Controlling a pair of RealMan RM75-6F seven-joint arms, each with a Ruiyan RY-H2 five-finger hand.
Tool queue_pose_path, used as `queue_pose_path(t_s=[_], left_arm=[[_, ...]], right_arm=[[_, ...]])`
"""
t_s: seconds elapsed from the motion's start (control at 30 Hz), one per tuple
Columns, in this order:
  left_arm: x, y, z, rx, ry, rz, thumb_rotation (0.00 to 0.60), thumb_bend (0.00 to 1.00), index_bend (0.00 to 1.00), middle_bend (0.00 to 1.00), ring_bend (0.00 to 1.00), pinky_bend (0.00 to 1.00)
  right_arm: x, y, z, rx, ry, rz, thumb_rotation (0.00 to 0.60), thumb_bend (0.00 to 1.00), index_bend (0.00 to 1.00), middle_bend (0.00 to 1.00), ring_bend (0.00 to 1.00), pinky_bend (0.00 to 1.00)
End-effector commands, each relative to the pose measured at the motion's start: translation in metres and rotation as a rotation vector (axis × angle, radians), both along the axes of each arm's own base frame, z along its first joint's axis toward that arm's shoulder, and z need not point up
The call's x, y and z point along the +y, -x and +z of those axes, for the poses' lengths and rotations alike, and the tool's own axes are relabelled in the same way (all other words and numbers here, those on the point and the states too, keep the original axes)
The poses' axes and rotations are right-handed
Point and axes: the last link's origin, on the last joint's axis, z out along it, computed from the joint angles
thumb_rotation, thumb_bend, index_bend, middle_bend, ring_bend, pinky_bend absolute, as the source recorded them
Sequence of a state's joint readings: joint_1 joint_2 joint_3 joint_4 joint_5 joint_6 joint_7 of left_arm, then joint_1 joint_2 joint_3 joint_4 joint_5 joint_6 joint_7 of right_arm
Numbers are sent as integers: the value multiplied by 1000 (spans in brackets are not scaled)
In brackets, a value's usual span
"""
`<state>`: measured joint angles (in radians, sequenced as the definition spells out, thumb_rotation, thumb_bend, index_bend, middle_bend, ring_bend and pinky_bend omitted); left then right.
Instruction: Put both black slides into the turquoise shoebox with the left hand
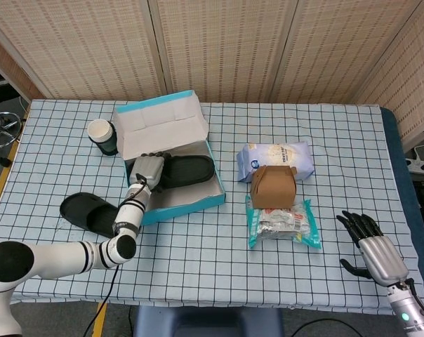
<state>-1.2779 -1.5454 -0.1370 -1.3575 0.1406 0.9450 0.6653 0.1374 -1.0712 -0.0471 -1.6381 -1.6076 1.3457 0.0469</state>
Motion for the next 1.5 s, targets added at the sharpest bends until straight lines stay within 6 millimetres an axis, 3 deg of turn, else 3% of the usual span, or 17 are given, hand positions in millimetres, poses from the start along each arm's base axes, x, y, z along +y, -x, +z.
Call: queue_pose_path(t_s=[0.03,0.47,0.6,0.63,0.7,0.77,0.83,0.9,1.13,1.3,1.5], left_arm=[[1,10,-5,27,-14,24,600,371,441,599,639,736],[7,47,-34,83,45,78,600,374,448,608,647,743],[8,46,-41,54,65,75,600,374,420,584,614,674],[7,46,-42,47,71,70,600,374,397,569,594,650],[6,43,-43,30,85,58,600,373,252,460,495,564],[4,38,-42,-5,99,38,600,374,40,200,275,456],[3,32,-39,-55,102,14,600,375,0,39,86,377],[1,28,-36,-103,102,-9,600,369,0,0,3,310],[-16,22,-35,-224,172,-78,600,356,0,0,0,189],[-18,7,-19,-308,141,-161,600,349,0,0,0,132],[-30,-10,26,-385,23,-328,600,354,0,0,0,94]], right_arm=[[1,0,0,-1,0,2,600,163,0,0,0,0],[0,0,1,-3,4,0,600,166,0,0,0,0],[0,0,1,-2,4,-3,600,165,0,0,0,0],[0,0,1,-1,5,-4,600,166,0,0,0,0],[0,0,1,0,5,-5,600,166,0,0,0,0],[0,0,1,1,4,-5,600,166,0,0,0,0],[0,0,1,0,4,-5,600,165,0,0,0,0],[0,0,1,0,4,-5,600,165,0,0,0,0],[2,-1,2,-1,5,1,600,165,0,0,0,0],[5,-2,3,-5,8,3,600,165,0,0,0,0],[5,-3,3,-6,2,9,600,166,0,0,0,0]])
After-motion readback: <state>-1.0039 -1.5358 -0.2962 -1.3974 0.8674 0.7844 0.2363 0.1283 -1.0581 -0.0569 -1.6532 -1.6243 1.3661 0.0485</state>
